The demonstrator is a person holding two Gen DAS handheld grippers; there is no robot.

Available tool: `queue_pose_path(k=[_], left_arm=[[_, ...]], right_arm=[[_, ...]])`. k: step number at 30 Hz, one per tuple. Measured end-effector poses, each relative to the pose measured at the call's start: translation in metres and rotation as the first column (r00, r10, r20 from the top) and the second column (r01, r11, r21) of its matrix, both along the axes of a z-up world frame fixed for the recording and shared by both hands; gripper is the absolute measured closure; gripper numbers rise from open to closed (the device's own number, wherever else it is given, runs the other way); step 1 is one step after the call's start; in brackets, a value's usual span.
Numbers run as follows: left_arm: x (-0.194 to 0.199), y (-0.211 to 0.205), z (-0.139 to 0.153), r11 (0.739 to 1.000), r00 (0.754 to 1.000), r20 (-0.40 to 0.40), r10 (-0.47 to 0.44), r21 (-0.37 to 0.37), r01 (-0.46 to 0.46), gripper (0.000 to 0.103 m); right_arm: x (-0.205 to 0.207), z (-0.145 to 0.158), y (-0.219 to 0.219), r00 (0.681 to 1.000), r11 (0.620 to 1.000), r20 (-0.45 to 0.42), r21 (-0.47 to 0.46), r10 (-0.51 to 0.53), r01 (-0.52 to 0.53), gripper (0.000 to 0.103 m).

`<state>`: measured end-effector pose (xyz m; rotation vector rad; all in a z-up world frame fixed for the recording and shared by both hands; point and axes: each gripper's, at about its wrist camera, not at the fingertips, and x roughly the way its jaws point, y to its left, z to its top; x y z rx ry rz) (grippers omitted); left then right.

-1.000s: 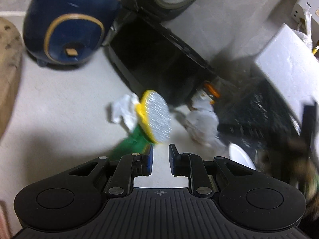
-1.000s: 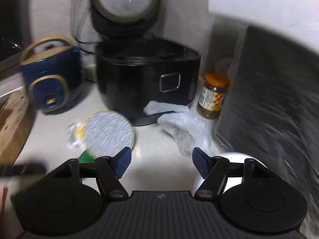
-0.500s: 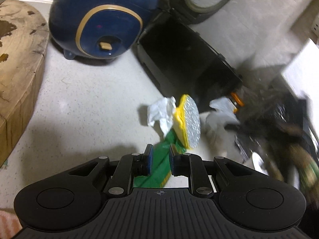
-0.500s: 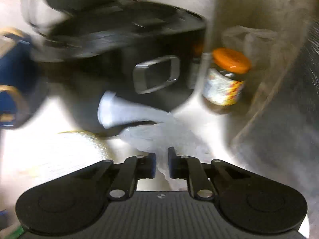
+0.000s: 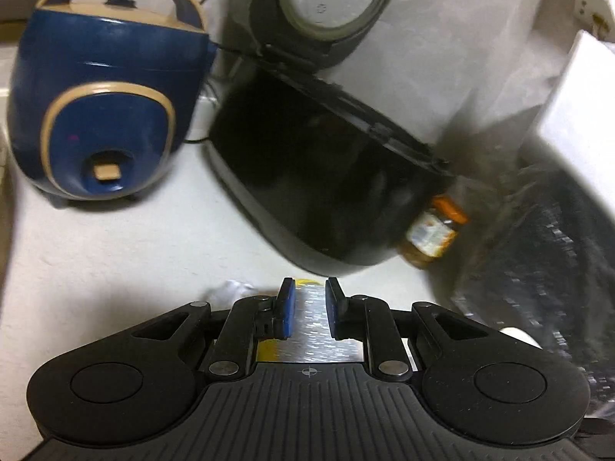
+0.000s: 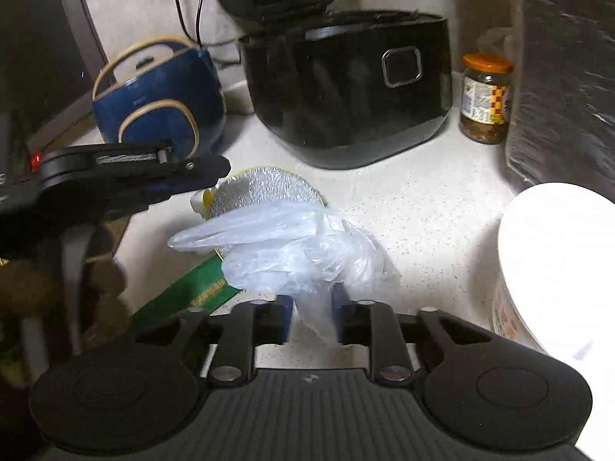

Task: Collect trash
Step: 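Lower the left gripper toward the yellow-rimmed scrubber pad while the right gripper grasps the clear plastic bag, then close the left gripper on the scrubber pad rim while the right gripper holds the bag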

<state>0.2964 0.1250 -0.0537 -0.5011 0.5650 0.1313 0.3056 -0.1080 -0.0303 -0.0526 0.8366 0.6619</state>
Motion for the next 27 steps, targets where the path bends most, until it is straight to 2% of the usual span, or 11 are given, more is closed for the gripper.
queue_pose_path(k=[4, 6, 11, 14, 17, 20, 24, 27], left_arm=[[-0.004, 0.005, -0.014, 0.999, 1.0, -0.024, -0.018, -0.043, 0.017, 0.083], [-0.005, 0.007, -0.022, 0.998, 0.998, -0.05, -0.025, -0.06, 0.022, 0.083], [-0.005, 0.011, -0.028, 0.998, 0.995, -0.095, -0.03, -0.066, 0.024, 0.083], [-0.001, 0.013, -0.03, 0.996, 0.992, -0.118, -0.045, -0.079, 0.036, 0.083], [0.003, 0.014, -0.035, 0.989, 0.986, -0.136, -0.097, -0.124, 0.081, 0.08], [0.0, 0.016, -0.035, 0.977, 0.983, -0.109, -0.147, -0.174, 0.127, 0.073], [-0.005, 0.016, -0.028, 0.947, 0.977, -0.028, -0.214, -0.252, 0.2, 0.072], [-0.006, 0.011, -0.023, 0.932, 0.965, 0.005, -0.262, -0.257, 0.254, 0.072]], right_arm=[[-0.004, 0.003, -0.009, 0.998, 0.999, 0.044, 0.019, -0.043, 0.042, 0.067], [0.001, -0.001, -0.008, 0.997, 0.997, 0.04, 0.017, -0.072, 0.071, 0.067], [0.019, -0.009, -0.007, 0.984, 0.98, 0.009, 0.09, -0.178, 0.177, 0.067], [0.032, -0.01, 0.001, 0.98, 0.971, 0.002, 0.137, -0.201, 0.199, 0.066], [0.052, -0.013, 0.017, 0.975, 0.968, -0.006, 0.117, -0.223, 0.222, 0.066], [0.065, -0.022, 0.027, 0.972, 0.969, -0.058, 0.085, -0.226, 0.231, 0.066], [0.059, -0.034, 0.027, 0.979, 0.977, -0.077, 0.089, -0.188, 0.195, 0.066], [0.054, -0.041, 0.022, 0.977, 0.976, -0.13, 0.116, -0.171, 0.186, 0.067]])
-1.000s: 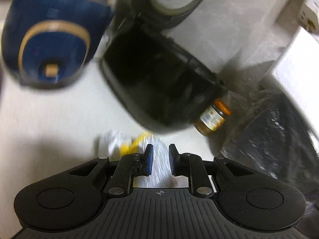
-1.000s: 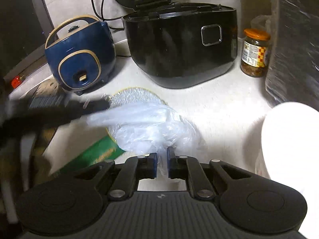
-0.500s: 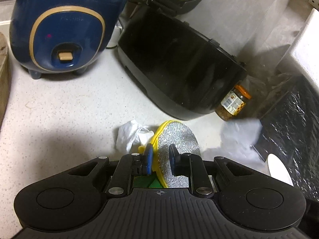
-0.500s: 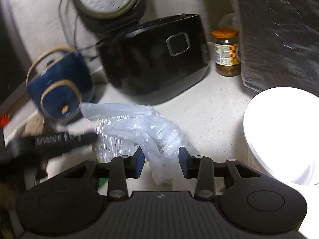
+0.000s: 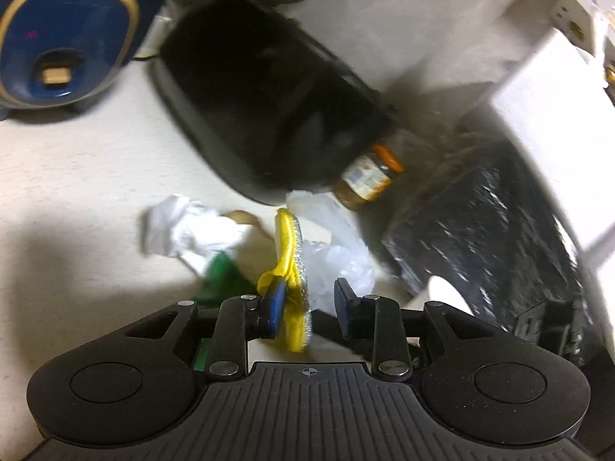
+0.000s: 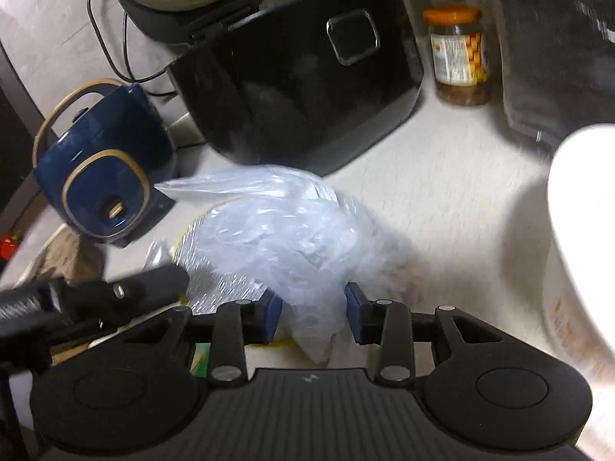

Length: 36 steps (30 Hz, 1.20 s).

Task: Collect trash
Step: 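Close the left gripper on the scrubber pad rim while the right gripper holds the bag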

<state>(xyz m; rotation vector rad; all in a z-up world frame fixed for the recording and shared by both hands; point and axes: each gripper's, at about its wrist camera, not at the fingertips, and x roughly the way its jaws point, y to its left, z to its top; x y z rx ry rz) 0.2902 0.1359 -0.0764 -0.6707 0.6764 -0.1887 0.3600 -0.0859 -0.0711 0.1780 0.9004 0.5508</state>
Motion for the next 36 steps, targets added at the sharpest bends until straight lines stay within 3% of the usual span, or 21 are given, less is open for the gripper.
queue_pose_path(k=[4, 9, 20, 25, 26, 28, 32, 36], left_arm=[[0.0, -0.012, 0.0, 0.998, 0.999, 0.014, -0.035, 0.05, 0.034, 0.072], [0.008, -0.022, -0.009, 0.985, 0.998, -0.055, 0.019, 0.172, -0.01, 0.072], [0.016, -0.045, -0.017, 0.984, 0.997, -0.078, 0.0, 0.179, 0.014, 0.072], [0.006, -0.041, -0.01, 0.977, 0.997, -0.078, 0.03, 0.215, -0.012, 0.072], [0.005, -0.04, -0.008, 0.975, 0.996, -0.082, 0.039, 0.221, -0.02, 0.072], [0.001, -0.037, -0.005, 0.97, 0.994, -0.09, 0.056, 0.24, -0.033, 0.072], [-0.004, -0.031, 0.0, 0.965, 0.994, -0.087, 0.065, 0.259, -0.041, 0.072], [-0.004, -0.027, 0.003, 0.966, 0.995, -0.076, 0.062, 0.256, -0.041, 0.072]], right_arm=[[-0.011, -0.002, -0.012, 1.0, 1.0, -0.011, 0.022, -0.009, 0.009, 0.067], [-0.018, -0.004, -0.023, 1.0, 0.999, -0.02, 0.041, -0.012, 0.013, 0.067], [-0.032, -0.001, -0.023, 1.0, 0.999, 0.004, 0.007, 0.031, -0.031, 0.067], [-0.046, 0.037, -0.036, 0.986, 0.996, 0.163, 0.066, 0.045, -0.056, 0.064], [-0.044, 0.044, -0.037, 0.981, 0.996, 0.189, 0.072, 0.035, -0.049, 0.061], [-0.035, 0.053, -0.035, 0.977, 0.997, 0.215, 0.068, 0.009, -0.025, 0.045], [0.001, 0.048, -0.014, 0.982, 0.999, 0.185, 0.011, 0.032, -0.035, 0.044], [0.035, 0.029, 0.001, 0.989, 0.999, 0.147, -0.034, -0.03, 0.035, 0.044]])
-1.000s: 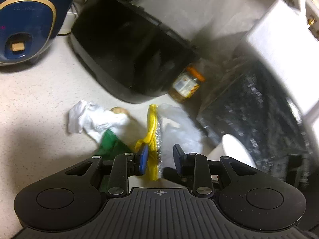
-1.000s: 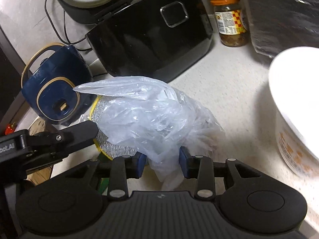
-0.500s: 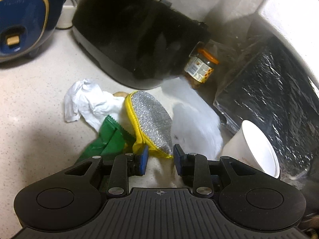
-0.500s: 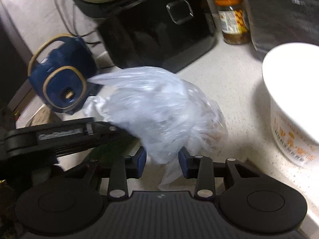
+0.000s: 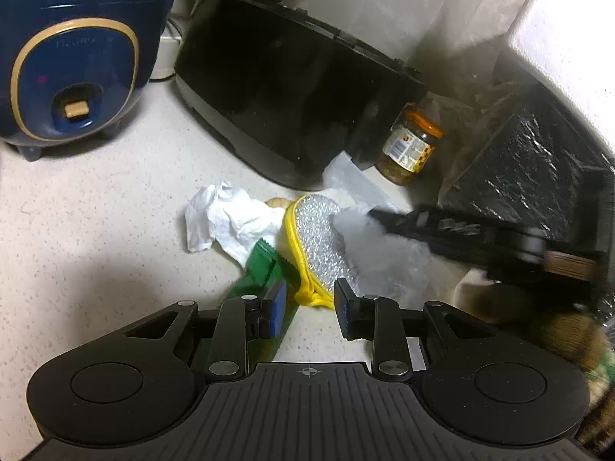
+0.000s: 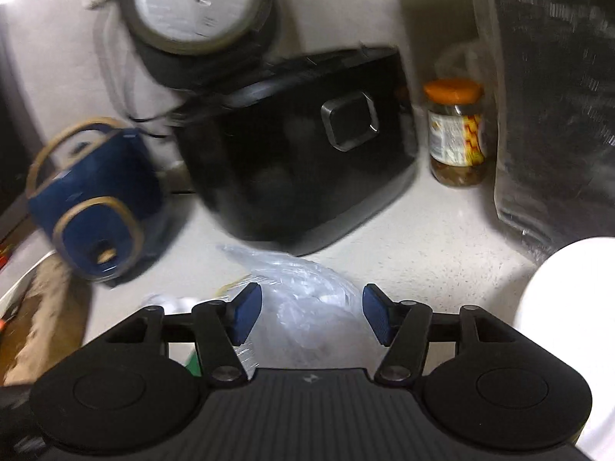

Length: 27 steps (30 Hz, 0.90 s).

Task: Collect trash
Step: 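Close the left gripper on the scrubber pad rim while the right gripper holds the bag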

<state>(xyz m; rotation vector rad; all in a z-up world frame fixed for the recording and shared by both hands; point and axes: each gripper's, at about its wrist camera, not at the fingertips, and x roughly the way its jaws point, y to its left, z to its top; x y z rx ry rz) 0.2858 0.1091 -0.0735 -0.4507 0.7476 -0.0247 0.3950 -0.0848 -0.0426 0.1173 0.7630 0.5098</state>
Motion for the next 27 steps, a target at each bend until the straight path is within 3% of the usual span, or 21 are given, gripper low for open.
queue_pose_path(k=[3, 5, 9, 13, 20, 24, 27], left_arm=[[0.001, 0.006, -0.001, 1.0, 1.0, 0.019, -0.004, -0.03, 0.004, 0.072], [0.004, 0.013, -0.003, 0.999, 0.999, 0.024, 0.021, -0.048, -0.02, 0.072], [0.013, 0.024, -0.011, 0.993, 0.996, 0.014, 0.083, -0.084, -0.081, 0.072], [0.027, 0.024, -0.018, 0.988, 0.999, 0.012, 0.053, -0.142, -0.051, 0.071], [0.035, 0.014, -0.03, 0.99, 0.999, -0.028, 0.046, -0.133, -0.049, 0.071], [0.024, 0.011, -0.023, 0.985, 0.999, -0.008, 0.033, -0.171, -0.033, 0.071], [0.006, 0.014, -0.009, 0.98, 0.999, 0.046, 0.028, -0.199, -0.019, 0.079]], right_arm=[[0.018, -0.022, 0.003, 0.992, 1.0, -0.122, 0.016, -0.009, 0.011, 0.045], [0.013, -0.029, 0.001, 0.988, 0.999, -0.153, 0.047, 0.007, 0.0, 0.045], [-0.003, -0.036, -0.006, 0.986, 0.996, -0.164, 0.084, 0.038, -0.024, 0.048], [-0.018, -0.039, -0.014, 0.983, 0.992, -0.174, 0.116, 0.062, -0.042, 0.05], [-0.025, -0.042, -0.023, 0.983, 0.99, -0.165, 0.128, 0.081, -0.06, 0.05], [-0.028, -0.043, -0.026, 0.983, 0.987, -0.164, 0.146, 0.085, -0.061, 0.05], [-0.029, -0.044, -0.027, 0.977, 0.979, -0.187, 0.19, 0.105, -0.069, 0.053]])
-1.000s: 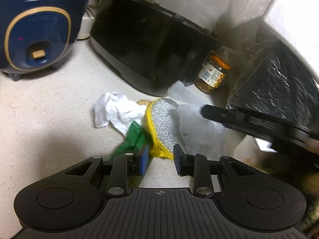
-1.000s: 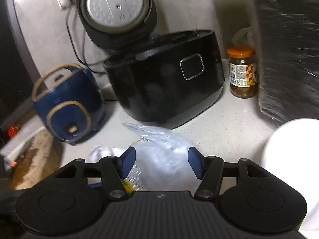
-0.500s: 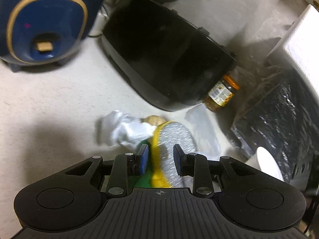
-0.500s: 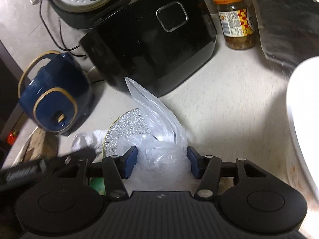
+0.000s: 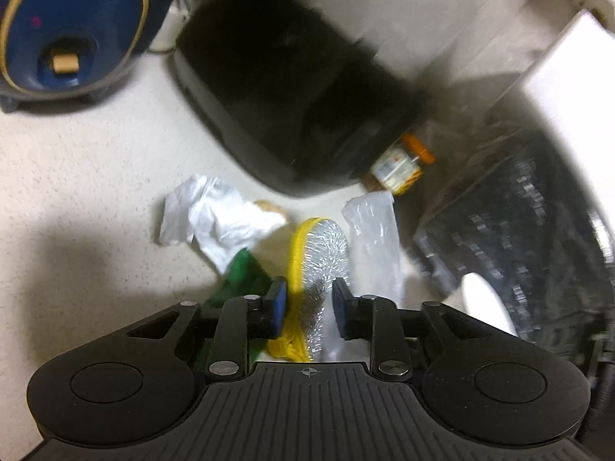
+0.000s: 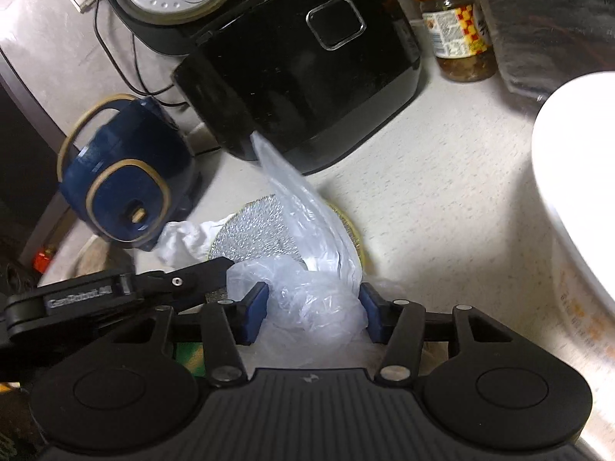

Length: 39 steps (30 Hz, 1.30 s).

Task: Collect trash
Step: 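Close the left gripper on the scrubber pad rim while the right gripper holds the bag, then lift the scrubber pad and plastic bag off the counter with both grippers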

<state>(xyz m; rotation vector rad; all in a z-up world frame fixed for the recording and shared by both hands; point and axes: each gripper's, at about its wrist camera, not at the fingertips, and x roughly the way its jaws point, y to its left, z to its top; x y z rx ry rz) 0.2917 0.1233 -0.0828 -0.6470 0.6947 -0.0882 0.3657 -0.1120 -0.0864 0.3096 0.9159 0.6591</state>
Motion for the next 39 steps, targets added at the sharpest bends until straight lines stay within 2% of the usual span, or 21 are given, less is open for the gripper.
queue_pose_path(k=[4, 6, 8, 12, 16, 19, 23, 26, 32, 35, 39], left_arm=[[-0.028, 0.003, 0.019, 1.0, 0.998, 0.067, -0.008, -0.004, 0.009, 0.082], [-0.04, 0.001, 0.023, 0.999, 0.997, 0.074, -0.005, 0.049, 0.002, 0.083], [-0.048, -0.003, 0.021, 0.996, 0.997, 0.072, 0.009, 0.088, -0.015, 0.085], [-0.058, -0.002, 0.015, 0.996, 0.997, 0.058, 0.046, 0.079, -0.051, 0.087], [-0.065, -0.003, 0.015, 0.992, 0.996, 0.057, 0.062, 0.109, -0.068, 0.087], [-0.072, -0.003, 0.018, 0.988, 0.995, 0.062, 0.073, 0.135, -0.081, 0.088], [-0.082, -0.003, 0.023, 0.983, 0.995, 0.073, 0.071, 0.165, -0.082, 0.088], [-0.089, -0.004, 0.025, 0.981, 0.995, 0.074, 0.073, 0.176, -0.085, 0.088], [-0.1, -0.004, 0.025, 0.978, 0.995, 0.066, 0.07, 0.19, -0.081, 0.088], [-0.1, -0.008, 0.025, 0.981, 0.997, 0.069, 0.03, 0.19, -0.043, 0.088], [-0.096, -0.013, 0.023, 0.979, 0.998, 0.066, 0.025, 0.201, -0.038, 0.087]], right_arm=[[-0.008, 0.003, 0.006, 0.997, 0.993, -0.026, 0.092, 0.074, -0.072, 0.057], [-0.017, 0.009, 0.015, 0.992, 0.987, 0.004, 0.098, 0.129, -0.128, 0.057], [-0.028, 0.015, 0.024, 0.983, 0.982, 0.055, 0.056, 0.177, -0.18, 0.057], [-0.053, 0.029, 0.034, 0.953, 0.97, 0.192, -0.117, 0.235, -0.215, 0.056], [-0.079, 0.04, 0.028, 0.919, 0.956, 0.309, -0.234, 0.244, -0.176, 0.049], [-0.099, 0.044, 0.02, 0.899, 0.955, 0.378, -0.271, 0.222, -0.122, 0.039], [-0.12, 0.045, 0.019, 0.872, 0.943, 0.437, -0.325, 0.219, -0.074, 0.037], [-0.127, 0.038, 0.02, 0.874, 0.938, 0.432, -0.339, 0.222, -0.071, 0.033], [-0.113, 0.004, 0.04, 0.932, 0.931, 0.293, -0.35, 0.213, -0.102, 0.032], [-0.107, -0.003, 0.038, 0.947, 0.947, 0.27, -0.311, 0.173, -0.084, 0.028], [-0.099, -0.008, 0.025, 0.971, 0.979, 0.211, -0.19, 0.11, -0.07, 0.019]])
